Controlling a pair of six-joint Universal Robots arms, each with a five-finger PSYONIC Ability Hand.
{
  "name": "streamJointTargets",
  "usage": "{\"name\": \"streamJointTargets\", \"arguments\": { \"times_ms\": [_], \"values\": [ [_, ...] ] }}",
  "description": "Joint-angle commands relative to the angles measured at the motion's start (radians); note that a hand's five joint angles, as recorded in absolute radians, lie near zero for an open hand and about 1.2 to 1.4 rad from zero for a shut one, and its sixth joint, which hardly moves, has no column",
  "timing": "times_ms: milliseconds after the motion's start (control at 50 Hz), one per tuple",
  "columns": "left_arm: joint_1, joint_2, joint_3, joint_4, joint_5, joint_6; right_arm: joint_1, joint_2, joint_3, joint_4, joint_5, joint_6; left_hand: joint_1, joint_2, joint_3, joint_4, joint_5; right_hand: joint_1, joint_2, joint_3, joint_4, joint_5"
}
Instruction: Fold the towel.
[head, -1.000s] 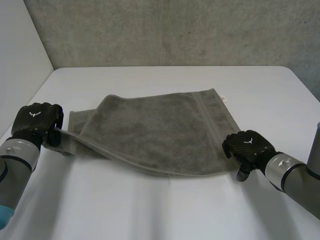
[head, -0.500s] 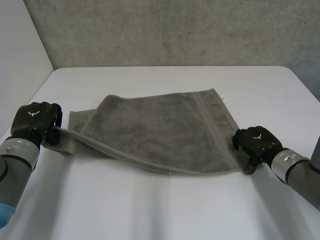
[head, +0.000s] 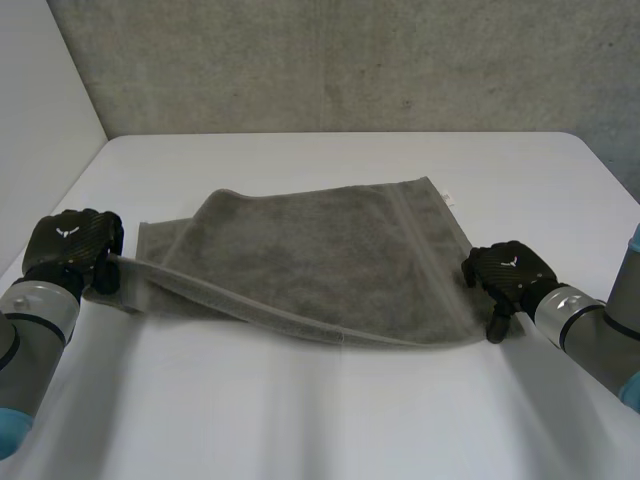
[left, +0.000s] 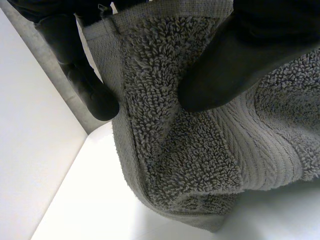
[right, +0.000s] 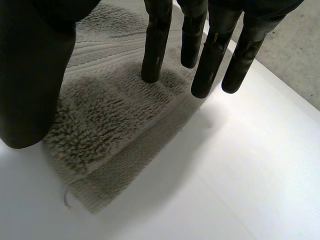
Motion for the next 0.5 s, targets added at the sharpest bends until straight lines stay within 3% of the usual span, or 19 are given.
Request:
{"name": "streamJointTargets", "arguments": {
  "times_ms": [20, 280, 500],
  "values": [
    [-0.001, 0.000, 0.000, 0.000, 0.000, 0.000, 0.004, 0.009, -0.022, -0.004, 0.015, 0.008, -0.019, -0.098, -0.144, -0.113, -0.238, -0.015, -0.026, -0.148, -0.013, 0.021],
    [-0.001, 0.000, -0.006, 0.001, 0.001, 0.000, 0.024, 0.032, -0.025, -0.033, 0.016, 0.012, -0.019, -0.098, -0.144, -0.113, -0.238, 0.073, 0.062, -0.060, 0.075, 0.109],
    [-0.003, 0.000, -0.006, 0.000, 0.000, 0.000, 0.023, 0.041, -0.027, -0.034, 0.015, 0.014, -0.019, -0.098, -0.144, -0.113, -0.238, 0.558, 0.546, 0.424, 0.559, 0.593]
  ]
}}
